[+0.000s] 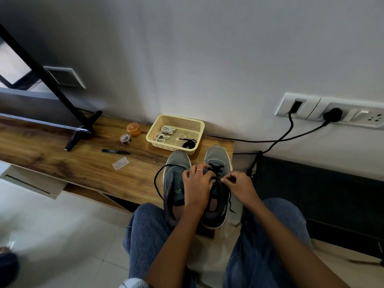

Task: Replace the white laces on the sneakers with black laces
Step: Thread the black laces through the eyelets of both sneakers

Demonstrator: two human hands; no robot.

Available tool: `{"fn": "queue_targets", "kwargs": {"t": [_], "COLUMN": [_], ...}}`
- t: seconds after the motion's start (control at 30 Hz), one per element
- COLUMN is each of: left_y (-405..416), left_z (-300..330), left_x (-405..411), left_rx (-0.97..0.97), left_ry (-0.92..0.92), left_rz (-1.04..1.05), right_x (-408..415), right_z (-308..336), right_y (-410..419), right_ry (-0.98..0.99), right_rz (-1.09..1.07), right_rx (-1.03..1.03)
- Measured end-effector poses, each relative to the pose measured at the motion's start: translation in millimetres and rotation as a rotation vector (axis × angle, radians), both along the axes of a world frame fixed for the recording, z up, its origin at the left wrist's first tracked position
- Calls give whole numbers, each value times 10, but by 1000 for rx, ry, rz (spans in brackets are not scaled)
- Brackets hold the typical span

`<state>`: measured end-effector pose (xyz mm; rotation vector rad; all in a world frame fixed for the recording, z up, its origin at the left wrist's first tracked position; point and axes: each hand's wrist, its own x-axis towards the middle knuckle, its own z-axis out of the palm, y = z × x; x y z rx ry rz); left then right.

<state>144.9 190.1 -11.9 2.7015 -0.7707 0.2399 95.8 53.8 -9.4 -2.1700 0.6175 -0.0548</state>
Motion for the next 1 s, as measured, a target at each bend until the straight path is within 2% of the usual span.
{"fn": "queue_targets", "kwargs": {"t": [0.33, 0.57, 0.67, 0.83, 0.9, 1.0], "left_y": [-1, -29, -49, -65, -72, -88], "left_z": [-17, -14, -59, -136, -143, -160], "left_x": [79, 42, 4, -29, -44, -61], "left_rx": [23, 64, 53, 7, 27, 33], "left_ry": [-109, -143, -166, -163, -168, -174], "left_rz": [-85, -41, -9, 24, 42, 65], "right_x": [23, -39, -48, -5, 12, 19], "right_z": [26, 3, 0, 42, 46, 22], "right_y": [28, 68, 53, 28, 21, 24], "right_ry": [22, -39, -44, 63, 108, 31], "right_rz": [-56, -89, -141, -324, -313, -251], "right_rx": [37, 61, 155, 619, 650, 535]}}
